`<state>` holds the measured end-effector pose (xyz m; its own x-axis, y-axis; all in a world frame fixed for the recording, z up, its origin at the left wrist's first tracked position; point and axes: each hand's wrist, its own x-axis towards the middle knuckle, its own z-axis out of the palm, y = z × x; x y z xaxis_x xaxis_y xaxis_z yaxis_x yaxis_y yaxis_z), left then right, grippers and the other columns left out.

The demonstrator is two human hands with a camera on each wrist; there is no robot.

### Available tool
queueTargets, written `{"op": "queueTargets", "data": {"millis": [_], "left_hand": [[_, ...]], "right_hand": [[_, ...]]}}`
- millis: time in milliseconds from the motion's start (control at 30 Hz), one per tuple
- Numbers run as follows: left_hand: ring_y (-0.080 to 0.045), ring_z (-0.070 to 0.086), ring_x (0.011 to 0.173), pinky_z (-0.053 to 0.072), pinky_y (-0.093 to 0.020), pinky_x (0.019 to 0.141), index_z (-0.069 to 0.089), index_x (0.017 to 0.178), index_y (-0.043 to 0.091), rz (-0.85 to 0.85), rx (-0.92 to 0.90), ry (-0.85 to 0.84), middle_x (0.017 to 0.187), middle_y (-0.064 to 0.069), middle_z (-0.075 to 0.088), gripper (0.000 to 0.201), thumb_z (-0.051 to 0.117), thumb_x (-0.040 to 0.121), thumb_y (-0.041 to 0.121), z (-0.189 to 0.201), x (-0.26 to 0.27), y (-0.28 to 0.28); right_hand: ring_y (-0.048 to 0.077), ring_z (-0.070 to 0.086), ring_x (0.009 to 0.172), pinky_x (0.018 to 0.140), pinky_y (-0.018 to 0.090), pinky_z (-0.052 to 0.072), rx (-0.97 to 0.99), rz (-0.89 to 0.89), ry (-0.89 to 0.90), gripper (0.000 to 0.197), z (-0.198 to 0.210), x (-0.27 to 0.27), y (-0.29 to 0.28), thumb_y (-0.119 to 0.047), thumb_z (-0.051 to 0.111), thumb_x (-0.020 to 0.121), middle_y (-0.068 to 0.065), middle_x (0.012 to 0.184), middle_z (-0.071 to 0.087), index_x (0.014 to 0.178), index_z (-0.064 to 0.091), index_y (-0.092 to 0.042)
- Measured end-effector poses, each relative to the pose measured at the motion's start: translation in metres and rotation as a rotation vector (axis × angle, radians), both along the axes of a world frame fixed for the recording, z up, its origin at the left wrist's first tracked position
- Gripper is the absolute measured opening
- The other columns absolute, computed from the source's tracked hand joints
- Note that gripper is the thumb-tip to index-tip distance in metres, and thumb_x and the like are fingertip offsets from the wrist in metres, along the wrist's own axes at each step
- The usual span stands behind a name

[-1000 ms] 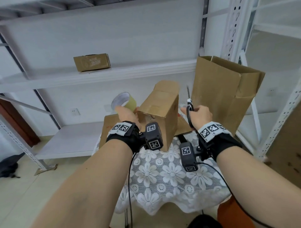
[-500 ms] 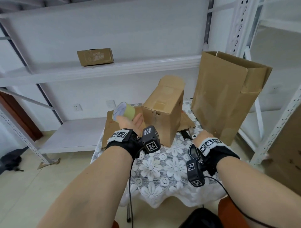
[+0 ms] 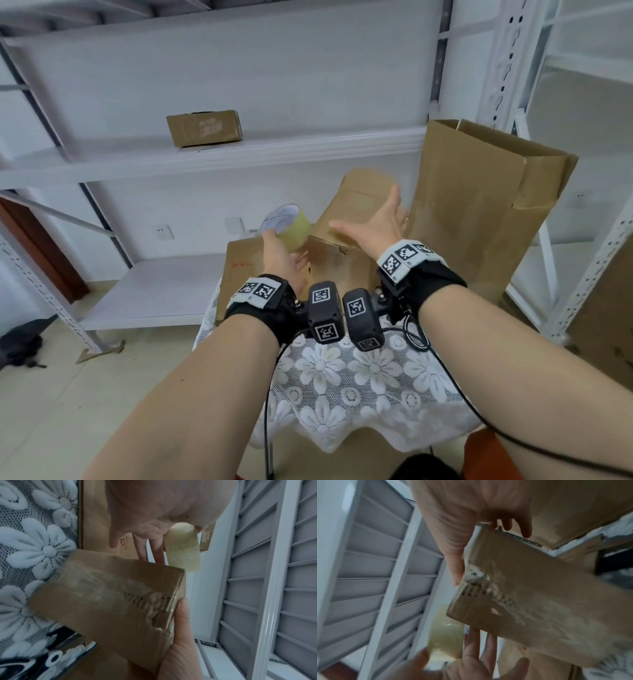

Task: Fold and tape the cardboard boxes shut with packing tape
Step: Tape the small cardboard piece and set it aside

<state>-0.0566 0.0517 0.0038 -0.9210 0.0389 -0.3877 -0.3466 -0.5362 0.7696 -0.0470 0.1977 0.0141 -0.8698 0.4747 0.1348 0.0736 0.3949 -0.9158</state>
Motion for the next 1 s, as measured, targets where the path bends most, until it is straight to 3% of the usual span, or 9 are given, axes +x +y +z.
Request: {"op": "queueTargets", "data": {"millis": [133,233,333,400,467,567,667,767,1000], "left_hand": [[-0.022,0.061,0.090,0.041,-0.036,0.061,0.061,0.095,0.016,-0.088,-0.017,0.009,0.101,-0.009,0.068,0.047,0.032,0.096,0.053,-0.001,0.003,-0.005],[-0.025,0.061,0.096,0.046,-0.038,0.064,0.056,0.110,0.014,-0.094,0.022,0.001,0.102,-0.011,0.067,0.045,0.037,0.096,0.052,0.000,0.003,-0.007],[-0.030,0.059,0.107,0.050,-0.040,0.076,0.044,0.116,0.011,-0.074,0.080,-0.009,0.103,-0.016,0.065,0.041,0.038,0.098,0.047,0.002,0.004,-0.005],[-0.030,0.059,0.104,0.048,-0.041,0.083,0.046,0.107,0.002,-0.097,0.118,0.011,0.097,-0.018,0.065,0.046,0.035,0.099,0.046,0.007,0.008,-0.004],[-0.028,0.061,0.093,0.046,-0.044,0.086,0.052,0.093,0.001,-0.133,0.140,0.023,0.091,-0.016,0.068,0.051,0.032,0.100,0.047,0.011,0.011,-0.001],[-0.026,0.063,0.090,0.045,-0.054,0.089,0.051,0.107,-0.001,-0.158,0.100,0.041,0.086,-0.013,0.071,0.055,0.032,0.098,0.050,0.017,0.011,0.002],[-0.029,0.067,0.090,0.048,-0.055,0.084,0.031,0.138,0.004,-0.151,0.053,0.060,0.087,-0.016,0.072,0.061,0.035,0.096,0.048,0.020,0.007,0.005],[-0.032,0.071,0.075,0.037,-0.055,0.107,0.023,0.145,0.008,-0.187,0.032,0.048,0.085,-0.021,0.072,0.064,0.037,0.096,0.046,0.018,0.004,0.007],[-0.035,0.069,0.078,0.036,-0.050,0.110,0.020,0.151,0.012,-0.244,-0.034,0.033,0.078,-0.021,0.073,0.063,0.032,0.098,0.044,0.009,0.007,0.006]], "right_hand": [[0.028,0.026,0.141,0.115,0.045,0.024,-0.163,-0.052,0.008,0.107,-0.017,-0.012,0.004,-0.038,0.078,0.073,0.010,0.155,0.020,0.151,0.009,-0.013],[0.027,0.043,0.130,0.109,0.043,0.035,-0.150,-0.068,0.051,0.061,-0.017,-0.010,0.001,-0.030,0.060,0.089,0.008,0.143,0.040,0.143,0.036,-0.011],[0.025,0.046,0.126,0.106,0.035,0.036,-0.114,-0.066,0.031,0.042,-0.012,-0.005,0.007,-0.018,0.044,0.099,0.008,0.139,0.046,0.140,0.040,-0.009],[0.028,0.048,0.123,0.105,0.038,0.039,-0.122,-0.047,-0.015,0.052,-0.008,-0.001,0.010,-0.026,0.051,0.095,0.010,0.141,0.044,0.141,0.036,-0.008],[0.032,0.039,0.131,0.108,0.042,0.035,-0.063,0.001,-0.114,0.093,-0.004,0.007,0.009,-0.050,0.066,0.080,0.015,0.149,0.031,0.146,0.019,-0.004],[0.033,0.024,0.140,0.112,0.044,0.028,0.082,0.041,-0.174,0.137,0.007,0.021,0.006,-0.068,0.076,0.055,0.018,0.154,0.015,0.150,-0.001,-0.008],[0.038,0.027,0.137,0.111,0.049,0.029,0.158,0.021,-0.204,0.142,0.010,0.023,0.007,-0.074,0.075,0.048,0.023,0.151,0.017,0.151,-0.005,-0.018],[0.040,0.027,0.135,0.111,0.052,0.027,0.229,-0.023,-0.279,0.139,0.004,0.023,0.006,-0.071,0.076,0.049,0.027,0.148,0.020,0.150,-0.005,-0.021],[0.038,0.018,0.134,0.109,0.048,0.024,0.289,-0.018,-0.309,0.136,0.001,0.030,0.000,-0.050,0.082,0.058,0.024,0.145,0.017,0.148,-0.017,-0.025]]}}
